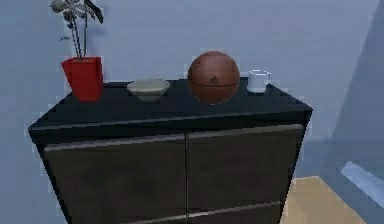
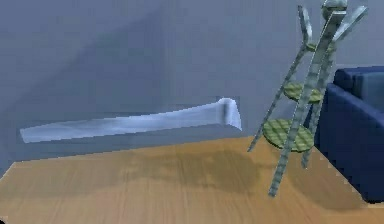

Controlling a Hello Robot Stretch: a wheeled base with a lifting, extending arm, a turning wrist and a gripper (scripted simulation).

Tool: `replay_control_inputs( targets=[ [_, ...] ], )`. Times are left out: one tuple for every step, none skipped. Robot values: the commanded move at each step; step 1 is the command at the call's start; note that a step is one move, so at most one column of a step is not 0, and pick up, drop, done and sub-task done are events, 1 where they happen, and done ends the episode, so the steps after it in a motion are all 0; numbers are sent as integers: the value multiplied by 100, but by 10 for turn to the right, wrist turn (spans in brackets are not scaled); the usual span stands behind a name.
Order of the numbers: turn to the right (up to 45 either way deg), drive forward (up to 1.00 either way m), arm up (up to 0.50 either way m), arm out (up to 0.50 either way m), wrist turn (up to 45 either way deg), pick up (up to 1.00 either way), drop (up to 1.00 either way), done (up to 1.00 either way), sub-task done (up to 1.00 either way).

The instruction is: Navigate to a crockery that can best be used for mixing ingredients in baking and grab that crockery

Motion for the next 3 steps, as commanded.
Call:
replay_control_inputs(
  targets=[
    [0,25,0,0,0,0,0,0,0],
    [-450,0,0,0,0,0,0,0,0],
    [-450,0,0,0,0,0,0,0,0]
  ],
)
